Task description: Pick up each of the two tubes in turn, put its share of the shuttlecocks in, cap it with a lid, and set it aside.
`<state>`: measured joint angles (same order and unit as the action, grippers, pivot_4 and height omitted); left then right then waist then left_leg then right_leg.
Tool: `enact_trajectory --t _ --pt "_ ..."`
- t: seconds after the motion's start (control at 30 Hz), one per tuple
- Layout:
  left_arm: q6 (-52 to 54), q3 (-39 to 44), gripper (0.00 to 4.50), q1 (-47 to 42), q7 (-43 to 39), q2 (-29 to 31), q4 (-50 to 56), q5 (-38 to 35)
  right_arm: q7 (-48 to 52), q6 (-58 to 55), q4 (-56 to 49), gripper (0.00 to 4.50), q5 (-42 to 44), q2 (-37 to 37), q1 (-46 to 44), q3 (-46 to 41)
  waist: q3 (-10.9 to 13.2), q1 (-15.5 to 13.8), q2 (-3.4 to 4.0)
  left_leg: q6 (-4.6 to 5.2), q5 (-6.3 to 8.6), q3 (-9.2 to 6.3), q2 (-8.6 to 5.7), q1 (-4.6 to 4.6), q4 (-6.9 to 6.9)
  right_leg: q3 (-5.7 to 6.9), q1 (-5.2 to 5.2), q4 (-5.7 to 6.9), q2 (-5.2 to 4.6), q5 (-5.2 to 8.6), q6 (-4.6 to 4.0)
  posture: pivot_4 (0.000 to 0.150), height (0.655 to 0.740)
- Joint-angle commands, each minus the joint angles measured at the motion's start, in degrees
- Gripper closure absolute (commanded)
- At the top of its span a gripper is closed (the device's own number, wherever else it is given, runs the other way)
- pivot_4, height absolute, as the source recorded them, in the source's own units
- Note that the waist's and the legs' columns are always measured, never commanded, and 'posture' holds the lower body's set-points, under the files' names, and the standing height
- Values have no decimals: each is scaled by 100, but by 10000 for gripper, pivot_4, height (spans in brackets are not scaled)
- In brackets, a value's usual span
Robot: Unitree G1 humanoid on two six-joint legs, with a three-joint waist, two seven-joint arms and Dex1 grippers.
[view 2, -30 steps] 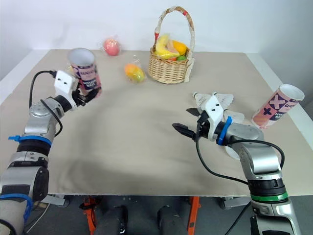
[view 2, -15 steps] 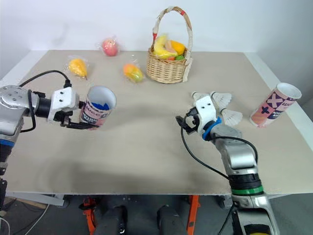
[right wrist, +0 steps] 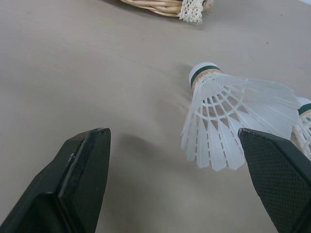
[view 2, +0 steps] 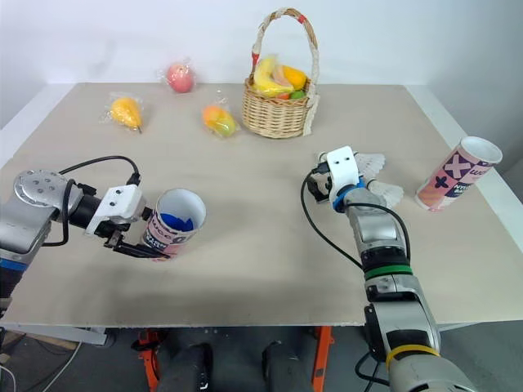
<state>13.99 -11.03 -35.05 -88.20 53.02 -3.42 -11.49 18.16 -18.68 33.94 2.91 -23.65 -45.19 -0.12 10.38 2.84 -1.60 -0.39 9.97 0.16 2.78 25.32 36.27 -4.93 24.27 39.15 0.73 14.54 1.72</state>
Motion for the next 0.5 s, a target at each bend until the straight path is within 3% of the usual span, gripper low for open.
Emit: enact_trajectory --t 0.03,0.1,0.3,0.4,0.5 --pt "-68 -21 13108 0 -68 154 126 98 -198 497 757 4038 -103 41 -484 -147 0 3 0 0 0 -1 0 0 0 1 0 0 0 0 0 1500 7400" --pt "-87 -86 13108 21 -96 166 125 162 -295 792 1359 7470 -175 78 -768 -138 1 6 2 0 0 1 -1 0 1 -2 0 1 -1 -2 0 1500 7400" --pt "-104 -222 13108 61 -186 124 166 296 -353 1519 2512 30754 -306 117 -1277 -106 1 13 1 0 0 2 -1 -3 0 -2 -2 1 -1 -4 -5 1500 7400" --pt "-80 -291 13108 135 -197 66 240 312 -356 1686 2760 44525 -323 127 -1365 -118 0 16 2 0 0 2 -1 -3 -4 -4 -2 1 -2 -5 -9 1500 7400" --pt "-185 -454 13108 238 -140 25 288 499 100 1625 2242 44525 -129 180 -1184 -154 0 15 3 0 0 3 -3 -4 -4 -5 -4 1 -3 -5 -8 1500 7400"
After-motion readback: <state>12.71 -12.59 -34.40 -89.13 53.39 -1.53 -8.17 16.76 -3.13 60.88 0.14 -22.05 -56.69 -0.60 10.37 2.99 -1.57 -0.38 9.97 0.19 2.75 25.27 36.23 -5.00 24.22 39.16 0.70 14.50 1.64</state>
